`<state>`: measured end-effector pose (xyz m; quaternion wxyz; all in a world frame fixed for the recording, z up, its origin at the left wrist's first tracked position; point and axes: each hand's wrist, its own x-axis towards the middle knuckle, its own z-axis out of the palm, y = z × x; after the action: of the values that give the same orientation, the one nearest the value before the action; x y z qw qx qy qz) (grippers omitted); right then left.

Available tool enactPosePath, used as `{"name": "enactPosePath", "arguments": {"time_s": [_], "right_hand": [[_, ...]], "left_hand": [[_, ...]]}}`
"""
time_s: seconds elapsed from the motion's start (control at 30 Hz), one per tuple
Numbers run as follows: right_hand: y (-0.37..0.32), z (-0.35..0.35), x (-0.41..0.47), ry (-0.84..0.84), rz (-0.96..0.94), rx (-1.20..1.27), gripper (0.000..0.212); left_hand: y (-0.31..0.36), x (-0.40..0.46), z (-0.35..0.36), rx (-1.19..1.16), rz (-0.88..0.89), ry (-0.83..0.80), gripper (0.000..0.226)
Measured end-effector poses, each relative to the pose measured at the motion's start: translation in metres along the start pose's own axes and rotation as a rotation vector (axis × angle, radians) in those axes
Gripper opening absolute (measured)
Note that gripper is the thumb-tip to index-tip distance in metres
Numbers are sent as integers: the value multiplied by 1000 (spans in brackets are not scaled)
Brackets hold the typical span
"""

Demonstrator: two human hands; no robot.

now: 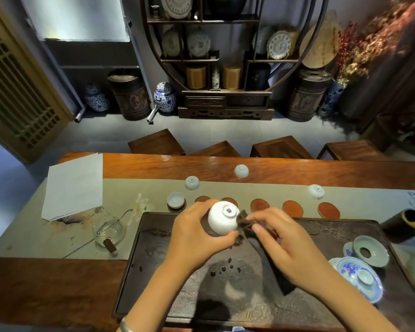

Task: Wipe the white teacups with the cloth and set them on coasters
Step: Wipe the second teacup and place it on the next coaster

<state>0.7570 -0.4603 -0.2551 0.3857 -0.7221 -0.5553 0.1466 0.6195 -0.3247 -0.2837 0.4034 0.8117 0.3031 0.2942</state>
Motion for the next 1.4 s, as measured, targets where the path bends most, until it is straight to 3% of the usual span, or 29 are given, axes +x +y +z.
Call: {"name": "enactPosePath", "arguments": {"time_s": [0.13,0.4,0.63,0.93,1.17,1.23,1.4], "right_hand": [[-9,-6,25,125,-6,-59,20],[-17,4,33,-81,-85,-171,18],[-24,0,25,-243,-214,-393,25],[-18,0,12,-308,-215,-455,27],[-11,-6,0,-291,-210,-296,26],[-7,-7,-5,-278,-191,-254,24],[5,-19,1,-61,-77,-234,19]], "left_hand": [[4,-6,9,113,74,-73,50],[5,-12,16,67,116,-156,38],[0,-19,20,13,8,-174,32],[-7,-21,29,96,-35,-236,39],[-3,-18,24,0,-57,-211,25],[-6,-14,15,-59,-107,-180,40],[-4,-5,1,-18,-39,-179,45]]}}
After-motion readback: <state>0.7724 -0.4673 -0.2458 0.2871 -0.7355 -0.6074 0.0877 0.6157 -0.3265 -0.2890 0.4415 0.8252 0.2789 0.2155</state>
